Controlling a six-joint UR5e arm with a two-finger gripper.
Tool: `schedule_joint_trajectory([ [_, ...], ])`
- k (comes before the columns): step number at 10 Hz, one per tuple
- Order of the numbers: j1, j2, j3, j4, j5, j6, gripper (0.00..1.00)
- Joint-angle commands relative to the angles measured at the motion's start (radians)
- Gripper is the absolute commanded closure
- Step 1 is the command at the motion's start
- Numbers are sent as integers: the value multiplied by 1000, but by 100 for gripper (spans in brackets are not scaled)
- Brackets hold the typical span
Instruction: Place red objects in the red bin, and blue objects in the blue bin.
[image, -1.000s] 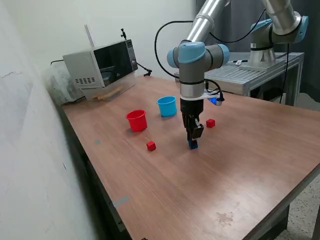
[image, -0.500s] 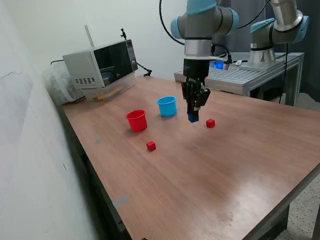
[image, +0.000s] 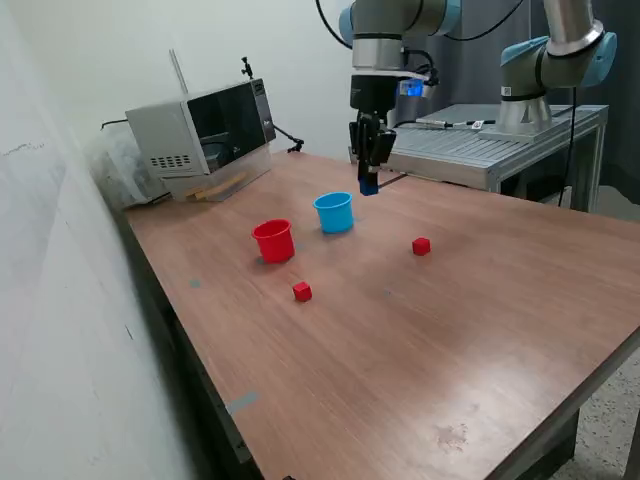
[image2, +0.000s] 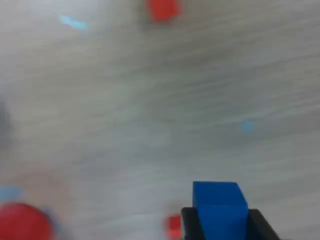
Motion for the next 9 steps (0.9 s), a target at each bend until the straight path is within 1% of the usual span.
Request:
schedule_joint_trajectory([
  [1,-136,-43,80,13,-2,-20,100],
  [3,-222,-58,125,18,-4,-48,100],
  [6,-328,-60,183,18,-4,-78,100],
  [7,-343,-60,191,18,-5,-88,100],
  [9,-350,-60,194,18,-4,-94,100],
])
